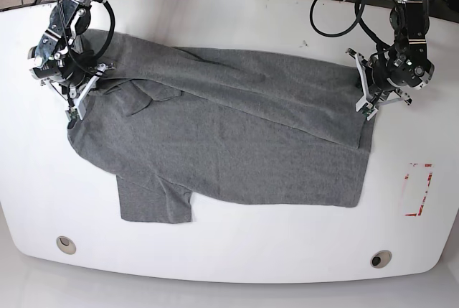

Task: Layout the t-shirt on the table in an organized manner, then fold the t-shirt properly
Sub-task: 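Hold the collar edge with the right gripper and adjust its grip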

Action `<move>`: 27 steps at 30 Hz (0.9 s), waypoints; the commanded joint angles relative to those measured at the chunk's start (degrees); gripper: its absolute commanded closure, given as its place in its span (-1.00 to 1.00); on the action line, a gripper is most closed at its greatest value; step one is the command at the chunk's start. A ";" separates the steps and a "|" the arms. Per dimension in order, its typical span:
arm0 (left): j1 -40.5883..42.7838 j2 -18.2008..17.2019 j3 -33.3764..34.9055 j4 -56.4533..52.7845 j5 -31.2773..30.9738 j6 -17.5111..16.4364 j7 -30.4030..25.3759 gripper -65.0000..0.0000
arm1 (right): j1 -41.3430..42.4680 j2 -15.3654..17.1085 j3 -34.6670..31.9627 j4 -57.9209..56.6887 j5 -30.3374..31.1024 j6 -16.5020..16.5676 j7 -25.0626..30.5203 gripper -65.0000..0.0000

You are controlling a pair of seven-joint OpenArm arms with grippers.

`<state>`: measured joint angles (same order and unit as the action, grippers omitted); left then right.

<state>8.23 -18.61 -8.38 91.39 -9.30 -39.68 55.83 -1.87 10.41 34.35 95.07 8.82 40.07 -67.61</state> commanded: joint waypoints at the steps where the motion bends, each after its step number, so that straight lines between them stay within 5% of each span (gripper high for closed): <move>1: 1.31 -0.25 0.16 -0.80 2.66 -0.32 5.13 1.00 | 0.77 0.97 0.16 0.89 0.10 -0.07 0.85 1.00; 27: 1.40 -0.25 0.16 -0.80 2.66 -0.32 5.13 1.00 | 4.02 2.46 -0.28 8.63 -0.34 -0.07 -1.18 1.00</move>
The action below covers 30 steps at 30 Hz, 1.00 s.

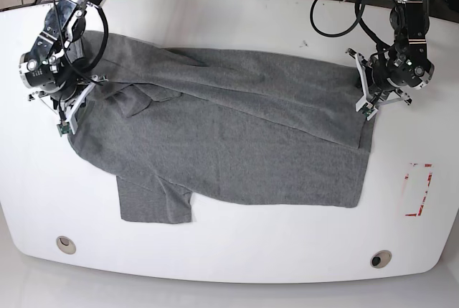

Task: Layout the t-shirt on the table in an organized manner, then fold the t-shirt properly
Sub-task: 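Hold the collar edge with the right gripper and adjust its grip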

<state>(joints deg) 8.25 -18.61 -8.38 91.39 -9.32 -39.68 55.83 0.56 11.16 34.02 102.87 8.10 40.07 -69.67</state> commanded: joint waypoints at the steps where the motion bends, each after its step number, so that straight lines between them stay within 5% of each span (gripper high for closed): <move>1: 1.38 -0.25 0.16 -0.80 2.68 -0.32 5.13 1.00 | 1.95 1.98 0.05 0.82 0.39 -0.07 0.88 1.00; 10: 1.38 -0.25 0.16 -0.80 2.68 -0.32 5.13 1.00 | 4.06 2.34 -0.04 0.82 0.47 -0.07 -1.50 0.93; 21: 1.38 -0.25 0.16 -0.80 2.68 -0.32 5.13 1.00 | -0.34 -0.74 0.49 0.91 0.74 -0.07 -0.35 -0.46; 30: 1.38 -0.25 0.16 -0.80 2.68 -0.32 5.13 1.00 | -1.66 -3.47 0.49 0.65 0.74 -0.07 0.79 -0.57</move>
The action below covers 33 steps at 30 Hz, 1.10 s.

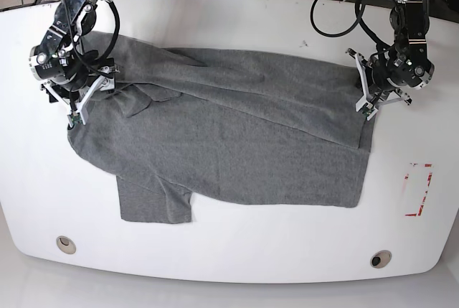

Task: Layout the t-shirt on the table in an organized manner, then fold the t-shirt properly
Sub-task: 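Hold the collar edge with the right gripper and adjust its grip, then pull the collar edge with the right gripper away from the shirt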

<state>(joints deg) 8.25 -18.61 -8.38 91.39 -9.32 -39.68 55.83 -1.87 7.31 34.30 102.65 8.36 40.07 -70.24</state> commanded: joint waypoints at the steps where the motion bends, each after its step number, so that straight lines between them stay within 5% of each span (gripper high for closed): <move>1: 1.38 -0.25 0.16 -0.80 2.68 -0.32 5.13 1.00 | 0.77 0.21 0.20 0.43 0.47 -0.07 1.45 -0.57; 15: 1.38 -0.25 0.16 -0.71 2.68 -0.32 5.13 1.00 | 1.91 0.38 0.20 -6.61 0.47 -0.07 5.49 -0.53; 20: 1.38 -0.25 0.16 -0.71 2.68 -0.32 5.13 1.00 | 1.91 0.21 0.20 -6.61 0.47 -0.07 5.49 0.00; 26: 1.38 -0.25 0.16 -0.71 2.68 -0.32 5.13 1.00 | 1.91 0.38 0.20 -6.61 0.47 -0.07 5.49 1.00; 33: 1.38 -0.25 0.16 -0.71 2.68 -0.32 5.13 1.00 | 1.91 0.47 0.20 -6.26 0.39 -0.07 5.49 1.00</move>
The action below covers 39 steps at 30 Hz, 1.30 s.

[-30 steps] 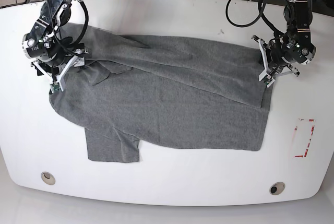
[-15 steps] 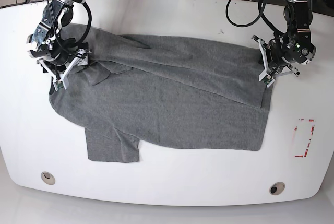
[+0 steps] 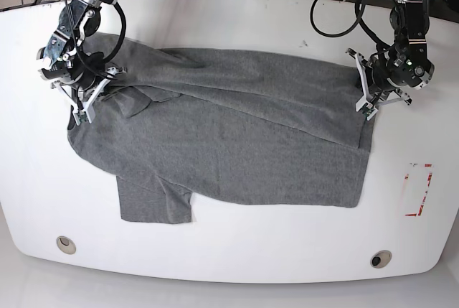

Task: Layout the t-shirt on the table in an organized manner, then fold the t-shirt properly
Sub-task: 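Pull the collar edge with the right gripper away from the shirt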

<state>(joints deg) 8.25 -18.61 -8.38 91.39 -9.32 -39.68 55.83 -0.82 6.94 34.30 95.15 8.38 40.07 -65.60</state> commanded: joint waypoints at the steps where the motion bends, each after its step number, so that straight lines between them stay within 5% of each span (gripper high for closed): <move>1: 1.38 -0.25 0.16 -0.71 2.68 -0.32 5.13 1.00 | 0.86 0.84 0.11 1.42 0.37 -0.07 0.77 1.00; 18: 1.29 -0.25 0.16 -0.80 2.77 -0.32 5.13 1.00 | 5.79 3.13 -0.33 8.19 0.19 -0.07 -3.19 1.00; 30: 1.29 -1.48 0.34 -0.80 2.77 -0.32 5.13 1.00 | 8.60 4.97 -6.57 3.35 0.10 -0.07 -3.01 0.97; 34: 1.29 -1.48 0.34 -0.80 2.77 -0.32 5.13 1.00 | 9.48 5.32 -6.57 1.33 0.01 -0.07 -2.84 0.62; 39: 1.29 -1.48 0.34 -0.80 2.77 -0.32 5.13 1.00 | 10.89 6.99 -6.22 1.24 -0.16 -0.07 -2.75 -0.16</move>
<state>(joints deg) 8.43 -19.66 -8.16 91.39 -9.72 -39.72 55.96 8.49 11.75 27.94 95.18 7.73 40.07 -69.32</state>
